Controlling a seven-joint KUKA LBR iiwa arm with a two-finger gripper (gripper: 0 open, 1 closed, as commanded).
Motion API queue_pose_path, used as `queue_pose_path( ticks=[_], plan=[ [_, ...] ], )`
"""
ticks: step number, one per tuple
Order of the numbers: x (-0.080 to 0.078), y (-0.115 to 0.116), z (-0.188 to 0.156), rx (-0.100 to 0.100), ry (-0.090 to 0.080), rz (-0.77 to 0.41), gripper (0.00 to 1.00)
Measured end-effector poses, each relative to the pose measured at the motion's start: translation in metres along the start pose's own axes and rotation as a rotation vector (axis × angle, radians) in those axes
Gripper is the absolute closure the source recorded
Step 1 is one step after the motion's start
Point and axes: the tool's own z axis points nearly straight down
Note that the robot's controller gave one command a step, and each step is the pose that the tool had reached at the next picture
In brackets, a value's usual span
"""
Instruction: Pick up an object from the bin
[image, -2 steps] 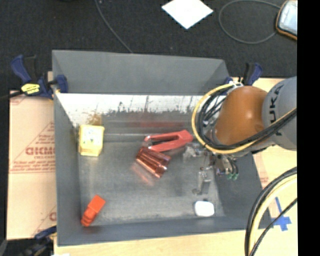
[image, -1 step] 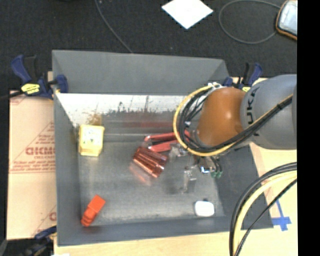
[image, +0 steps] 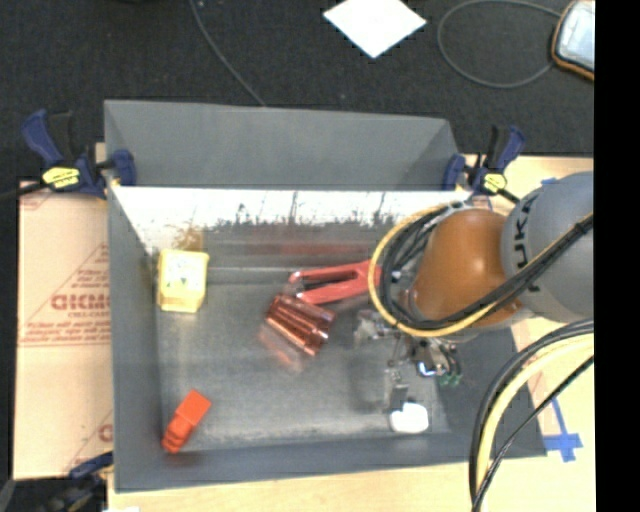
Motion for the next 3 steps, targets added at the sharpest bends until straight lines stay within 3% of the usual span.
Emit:
queue_pose_path(
  ticks=[1, 2, 3],
  plan=[
    [-0.058, 0.027, -0.016, -0.002, -0.009, -0.019, 0.0],
    [-0.032, 0.021, 0.022, -0.001, 0.004, 0.013, 0.0],
    [-0.041, 0.044, 0.021, 0.001, -0.01, -0.08, 0.0]
  ],
)
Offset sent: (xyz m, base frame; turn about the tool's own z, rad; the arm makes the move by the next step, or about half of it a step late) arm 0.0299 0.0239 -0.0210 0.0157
